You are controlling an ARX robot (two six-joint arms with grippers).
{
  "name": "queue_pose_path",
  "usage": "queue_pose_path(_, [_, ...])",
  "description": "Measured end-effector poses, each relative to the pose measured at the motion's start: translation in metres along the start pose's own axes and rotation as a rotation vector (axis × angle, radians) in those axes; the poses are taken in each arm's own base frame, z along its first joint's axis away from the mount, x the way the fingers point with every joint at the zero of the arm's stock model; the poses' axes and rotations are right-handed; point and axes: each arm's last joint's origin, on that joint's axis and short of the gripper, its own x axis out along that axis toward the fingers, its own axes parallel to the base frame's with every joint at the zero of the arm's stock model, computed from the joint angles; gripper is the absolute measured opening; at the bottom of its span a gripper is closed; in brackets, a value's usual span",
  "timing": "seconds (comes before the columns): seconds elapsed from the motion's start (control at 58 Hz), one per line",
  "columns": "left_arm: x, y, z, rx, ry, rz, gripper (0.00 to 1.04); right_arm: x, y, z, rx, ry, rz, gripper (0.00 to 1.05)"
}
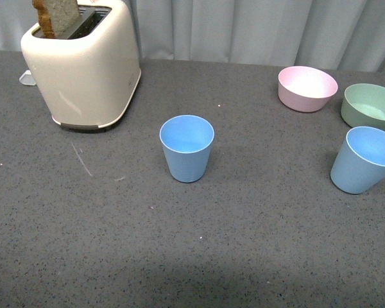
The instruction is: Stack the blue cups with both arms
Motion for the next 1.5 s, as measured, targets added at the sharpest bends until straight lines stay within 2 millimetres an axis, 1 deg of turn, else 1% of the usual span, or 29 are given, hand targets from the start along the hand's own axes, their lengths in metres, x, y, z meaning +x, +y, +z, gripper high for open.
queue_pose_path(0.034, [0.0, 0.0, 0.0, 0.0, 0.0, 0.0, 0.63, 0.0, 0.0, 0.0, 0.0, 0.0, 0.0, 0.95])
queue_pose_path(0.103, [0.0, 0.0, 0.0, 0.0, 0.0, 0.0, 0.74, 0.0, 0.0, 0.0, 0.0, 0.0, 0.0, 0.95])
queue_pose_path(0.121, [0.0, 0.0, 0.0, 0.0, 0.0, 0.0, 0.8, 0.0, 0.0, 0.0, -0.003, 0.002, -0.004, 0.95])
queue_pose_path(0.19, [0.0, 0.0, 0.0, 0.0, 0.0, 0.0, 0.97, 0.004, -0.002, -0.001, -0.146, 0.119, -0.121, 0.95])
queue_pose_path(0.207, [0.0, 0.0, 0.0, 0.001, 0.0, 0.0, 1.0, 0.006, -0.003, -0.001, -0.163, 0.141, -0.124, 0.95])
queue_pose_path(0.276, [0.0, 0.0, 0.0, 0.002, 0.0, 0.0, 0.97, 0.015, -0.004, 0.001, -0.183, 0.185, -0.106, 0.95])
queue_pose_path(0.379, [0.0, 0.0, 0.0, 0.003, 0.0, 0.0, 0.98, 0.035, -0.008, 0.006, -0.149, 0.225, -0.077, 0.95])
queue_pose_path(0.483, [0.0, 0.0, 0.0, 0.003, 0.0, 0.0, 0.98, 0.065, -0.012, 0.012, -0.089, 0.275, -0.064, 0.95])
queue_pose_path(0.552, [0.0, 0.0, 0.0, 0.003, 0.0, 0.0, 0.98, 0.087, -0.015, 0.01, -0.054, 0.333, -0.062, 0.95])
queue_pose_path(0.621, [0.0, 0.0, 0.0, 0.003, 0.0, 0.0, 0.98, 0.111, -0.018, 0.002, -0.021, 0.421, -0.065, 0.95])
queue_pose_path(0.69, [0.0, 0.0, 0.0, 0.003, 0.0, 0.0, 0.98, 0.131, -0.02, -0.007, 0.019, 0.504, -0.054, 0.95])
queue_pose_path(0.828, [0.0, 0.0, 0.0, 0.003, 0.0, 0.0, 0.98, 0.165, -0.023, -0.026, 0.092, 0.659, -0.059, 0.95])
queue_pose_path(0.948, [0.0, 0.0, 0.0, 0.003, 0.0, 0.0, 0.98, 0.194, -0.024, -0.043, 0.141, 0.75, -0.063, 0.95])
queue_pose_path(1.086, [0.0, 0.0, 0.0, 0.003, 0.0, 0.0, 0.98, 0.213, -0.024, -0.057, 0.186, 0.814, -0.078, 0.95])
queue_pose_path(1.276, [0.0, 0.0, 0.0, 0.003, 0.0, 0.0, 0.98, 0.226, -0.021, -0.075, 0.244, 0.89, -0.093, 0.95])
queue_pose_path(1.293, [0.0, 0.0, 0.0, 0.003, 0.0, 0.0, 0.98, 0.227, -0.021, -0.076, 0.247, 0.894, -0.094, 0.93])
queue_pose_path(1.5, [0.0, 0.0, 0.0, 0.003, 0.0, 0.0, 0.98, 0.236, -0.015, -0.088, 0.278, 0.941, -0.094, 0.64])
